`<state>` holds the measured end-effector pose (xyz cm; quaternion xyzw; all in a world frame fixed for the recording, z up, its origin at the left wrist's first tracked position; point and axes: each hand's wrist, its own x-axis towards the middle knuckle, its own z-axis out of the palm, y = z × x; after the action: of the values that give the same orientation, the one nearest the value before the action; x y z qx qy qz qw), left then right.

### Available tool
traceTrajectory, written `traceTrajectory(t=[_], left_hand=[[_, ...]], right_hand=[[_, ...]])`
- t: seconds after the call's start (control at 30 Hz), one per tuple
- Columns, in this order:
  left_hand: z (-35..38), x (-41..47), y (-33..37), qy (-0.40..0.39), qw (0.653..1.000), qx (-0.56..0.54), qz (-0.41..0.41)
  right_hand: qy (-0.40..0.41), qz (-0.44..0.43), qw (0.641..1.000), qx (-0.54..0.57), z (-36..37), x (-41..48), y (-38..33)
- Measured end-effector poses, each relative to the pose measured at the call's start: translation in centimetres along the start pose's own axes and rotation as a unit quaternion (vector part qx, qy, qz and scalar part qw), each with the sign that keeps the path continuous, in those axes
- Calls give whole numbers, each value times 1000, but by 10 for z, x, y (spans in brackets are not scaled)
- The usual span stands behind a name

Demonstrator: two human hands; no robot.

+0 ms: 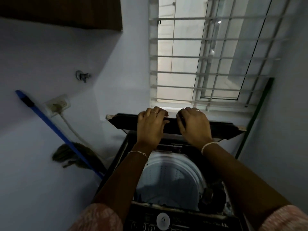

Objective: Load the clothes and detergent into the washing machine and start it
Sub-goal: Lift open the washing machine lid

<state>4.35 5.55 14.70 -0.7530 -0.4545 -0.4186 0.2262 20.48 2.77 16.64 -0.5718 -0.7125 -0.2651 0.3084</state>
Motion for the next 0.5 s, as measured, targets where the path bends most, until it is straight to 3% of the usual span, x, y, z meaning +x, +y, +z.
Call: traceTrajectory(t=[0.2,0.3,0.5], left_hand=[[29,48,-3,34,999,40,9],[49,72,-11,37,998,46,19],[85,94,-37,-9,998,17,62]], right_hand=[[-5,-2,998,-60,24,1,15],[-57,1,993,-99,44,11,22],[-92,50,990,-99,72,53,32]])
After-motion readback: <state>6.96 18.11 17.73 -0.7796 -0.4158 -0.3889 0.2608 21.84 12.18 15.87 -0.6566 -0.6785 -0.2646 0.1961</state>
